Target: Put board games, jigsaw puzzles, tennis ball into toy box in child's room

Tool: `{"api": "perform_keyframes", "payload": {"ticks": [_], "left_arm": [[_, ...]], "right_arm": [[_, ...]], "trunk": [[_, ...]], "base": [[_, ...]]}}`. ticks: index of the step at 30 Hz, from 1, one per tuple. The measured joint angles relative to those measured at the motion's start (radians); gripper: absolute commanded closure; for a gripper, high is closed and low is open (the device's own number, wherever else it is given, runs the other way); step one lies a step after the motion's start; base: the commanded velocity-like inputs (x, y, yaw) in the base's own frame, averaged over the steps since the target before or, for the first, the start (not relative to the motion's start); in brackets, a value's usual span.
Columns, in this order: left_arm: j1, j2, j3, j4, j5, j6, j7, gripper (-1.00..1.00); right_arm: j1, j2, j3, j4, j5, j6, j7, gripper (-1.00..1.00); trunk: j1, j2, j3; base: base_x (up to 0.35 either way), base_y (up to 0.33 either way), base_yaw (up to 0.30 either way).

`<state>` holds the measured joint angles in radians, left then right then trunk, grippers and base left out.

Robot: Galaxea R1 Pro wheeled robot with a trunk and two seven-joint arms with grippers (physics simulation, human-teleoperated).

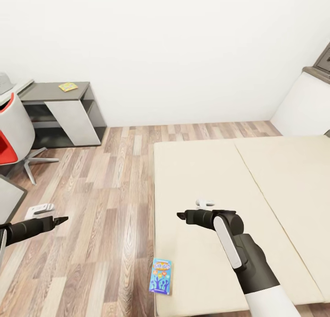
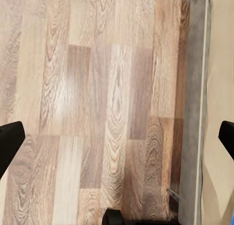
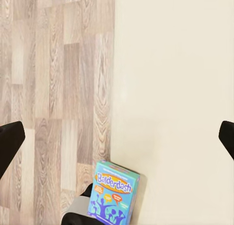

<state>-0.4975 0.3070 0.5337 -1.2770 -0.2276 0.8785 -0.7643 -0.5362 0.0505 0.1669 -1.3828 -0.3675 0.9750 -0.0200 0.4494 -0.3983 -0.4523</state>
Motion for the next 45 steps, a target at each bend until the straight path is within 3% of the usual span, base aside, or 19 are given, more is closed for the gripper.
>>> {"api": "perform_keyframes", "payload": {"ticks": [5, 15, 45], "left_arm": [[0.0, 0.0, -0.001, 0.0, 0.0, 0.0, 0.012, -1.0], [0.0, -0.001, -0.003, -0.001, 0.002, 0.0, 0.092, -1.0], [0.0, 0.0, -0.003, -0.002, 0.002, 0.001, 0.103, -1.0]], "right_arm": [[0.0, 0.0, 0.0, 0.0, 0.0, 0.0, 0.0, -1.0], [0.0, 0.0, 0.0, 0.0, 0.0, -0.001, 0.0, -1.0], [0.0, 0.0, 0.0, 0.0, 0.0, -0.001, 0.0, -1.0]], "trunk": [[0.0, 0.0, 0.008], [0.0, 0.0, 0.025], [0.0, 0.0, 0.075]], "base": [[0.0, 0.0, 0.0], [0.0, 0.0, 0.0], [0.0, 0.0, 0.0]]}}
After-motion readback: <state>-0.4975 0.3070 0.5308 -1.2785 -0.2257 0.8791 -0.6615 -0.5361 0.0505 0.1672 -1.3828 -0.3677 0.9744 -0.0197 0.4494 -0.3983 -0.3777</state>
